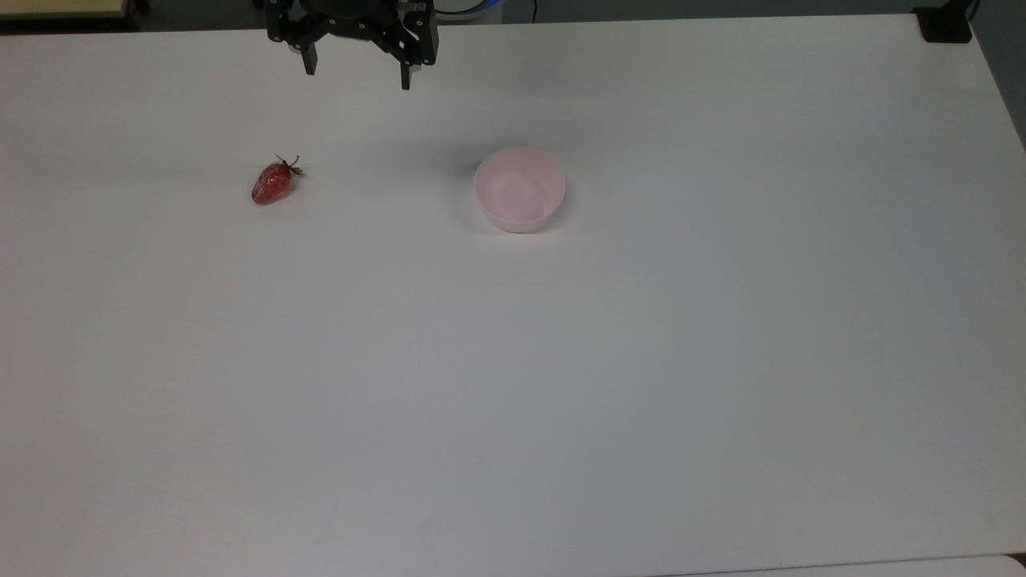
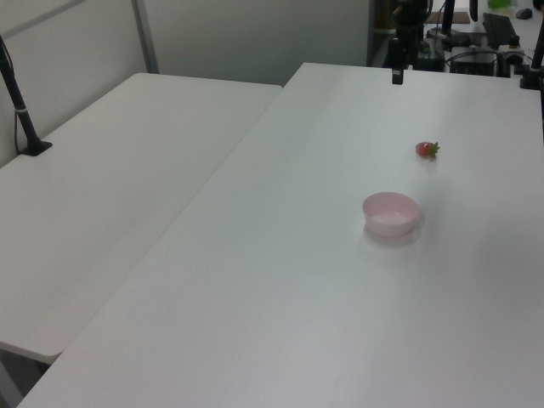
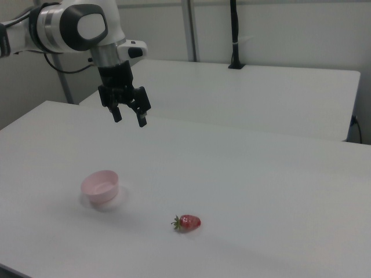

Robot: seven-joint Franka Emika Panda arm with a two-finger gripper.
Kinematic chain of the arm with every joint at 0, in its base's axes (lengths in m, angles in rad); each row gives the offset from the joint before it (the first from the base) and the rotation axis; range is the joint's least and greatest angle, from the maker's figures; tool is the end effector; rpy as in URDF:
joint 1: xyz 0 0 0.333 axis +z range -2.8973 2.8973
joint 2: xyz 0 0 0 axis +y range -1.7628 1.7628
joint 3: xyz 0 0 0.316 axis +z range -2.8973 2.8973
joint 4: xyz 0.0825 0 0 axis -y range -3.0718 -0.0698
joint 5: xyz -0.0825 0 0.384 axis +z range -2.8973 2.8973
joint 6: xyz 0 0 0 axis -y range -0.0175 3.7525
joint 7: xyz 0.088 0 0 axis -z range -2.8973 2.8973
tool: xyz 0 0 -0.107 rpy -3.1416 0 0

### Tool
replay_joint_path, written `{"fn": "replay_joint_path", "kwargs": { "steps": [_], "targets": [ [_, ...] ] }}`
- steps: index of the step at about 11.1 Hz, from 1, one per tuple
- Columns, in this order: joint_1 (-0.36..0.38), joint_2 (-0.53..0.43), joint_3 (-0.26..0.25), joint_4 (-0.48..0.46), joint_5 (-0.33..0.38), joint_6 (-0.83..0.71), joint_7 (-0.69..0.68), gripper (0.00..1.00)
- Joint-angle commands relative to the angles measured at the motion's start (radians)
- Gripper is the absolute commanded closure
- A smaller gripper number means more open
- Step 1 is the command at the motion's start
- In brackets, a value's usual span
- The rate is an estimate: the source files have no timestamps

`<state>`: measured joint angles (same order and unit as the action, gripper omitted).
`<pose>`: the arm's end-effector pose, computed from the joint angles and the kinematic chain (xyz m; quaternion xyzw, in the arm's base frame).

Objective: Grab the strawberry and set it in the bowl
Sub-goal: 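Move the open gripper over the red strawberry and lower it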

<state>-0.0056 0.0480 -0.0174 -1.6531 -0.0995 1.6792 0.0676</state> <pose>0.5744 -0.0226 0.5682 0.9979 -0.0393 -0.0098 0.0500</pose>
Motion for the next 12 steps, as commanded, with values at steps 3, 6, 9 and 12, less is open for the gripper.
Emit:
{"fn": "replay_joint_path", "kwargs": {
  "steps": [3,6,9,12],
  "targets": [
    [0.001,0.012,-0.048,-0.008,0.021,-0.013,0.204,0.00],
    [-0.002,0.018,-0.148,-0.075,0.020,0.066,0.221,0.00],
    [-0.002,0.020,-0.214,-0.268,-0.002,0.286,0.233,0.00],
    [0.001,0.073,-0.294,-0.444,-0.002,0.616,0.294,0.00]
  ]
}}
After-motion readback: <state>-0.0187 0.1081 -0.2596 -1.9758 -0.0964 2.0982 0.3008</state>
